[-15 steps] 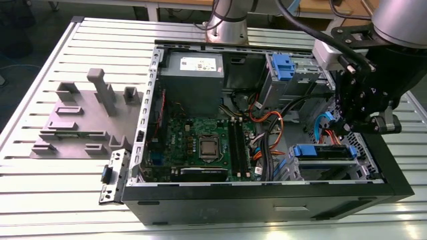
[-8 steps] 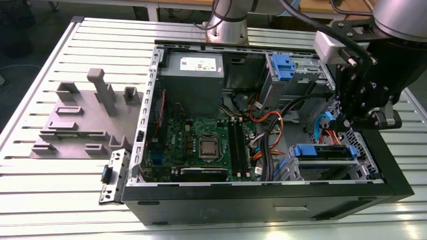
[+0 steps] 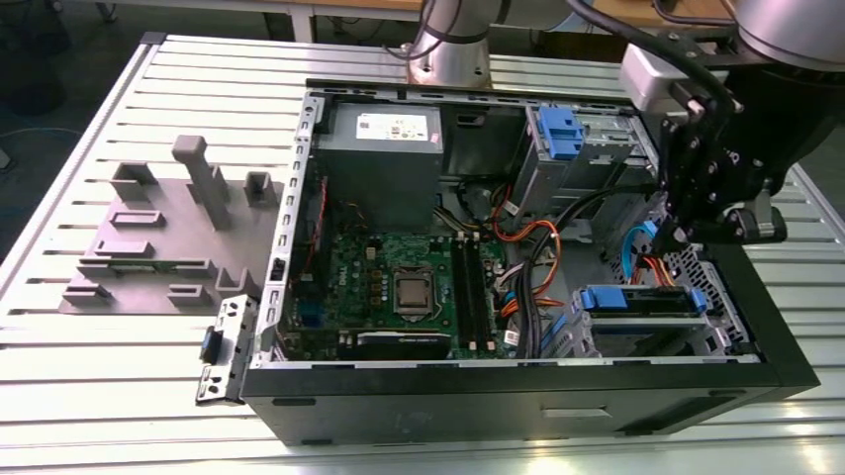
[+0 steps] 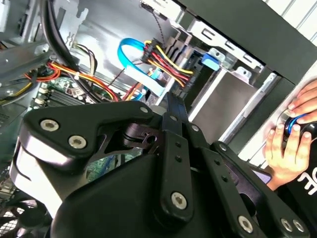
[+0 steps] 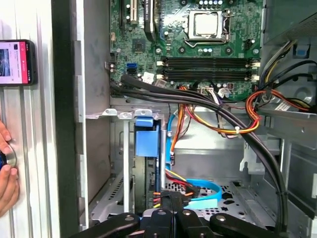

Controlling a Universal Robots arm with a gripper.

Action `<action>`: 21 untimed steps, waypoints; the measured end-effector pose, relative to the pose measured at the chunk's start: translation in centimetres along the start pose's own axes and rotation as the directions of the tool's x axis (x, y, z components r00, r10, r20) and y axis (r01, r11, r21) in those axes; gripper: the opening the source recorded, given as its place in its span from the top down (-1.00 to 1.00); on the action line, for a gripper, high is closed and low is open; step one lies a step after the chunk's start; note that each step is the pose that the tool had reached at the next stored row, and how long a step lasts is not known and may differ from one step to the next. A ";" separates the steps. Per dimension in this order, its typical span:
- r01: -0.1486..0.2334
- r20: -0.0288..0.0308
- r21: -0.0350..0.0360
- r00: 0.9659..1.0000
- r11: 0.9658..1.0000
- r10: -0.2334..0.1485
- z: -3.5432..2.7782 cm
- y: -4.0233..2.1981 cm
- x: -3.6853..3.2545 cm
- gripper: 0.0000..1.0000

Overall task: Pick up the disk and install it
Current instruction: 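Insert the second disk wire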

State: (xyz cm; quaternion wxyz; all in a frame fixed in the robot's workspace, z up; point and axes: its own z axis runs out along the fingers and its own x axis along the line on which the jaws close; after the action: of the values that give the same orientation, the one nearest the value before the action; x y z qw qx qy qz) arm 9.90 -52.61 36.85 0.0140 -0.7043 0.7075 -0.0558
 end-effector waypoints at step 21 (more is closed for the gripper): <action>0.004 -0.002 -0.035 1.000 0.999 -0.004 -0.34 -0.44 -1.20 0.77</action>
State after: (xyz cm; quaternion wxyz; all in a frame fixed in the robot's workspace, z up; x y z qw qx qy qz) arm 10.31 -51.39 37.16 0.0008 -0.7058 0.7070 -0.0440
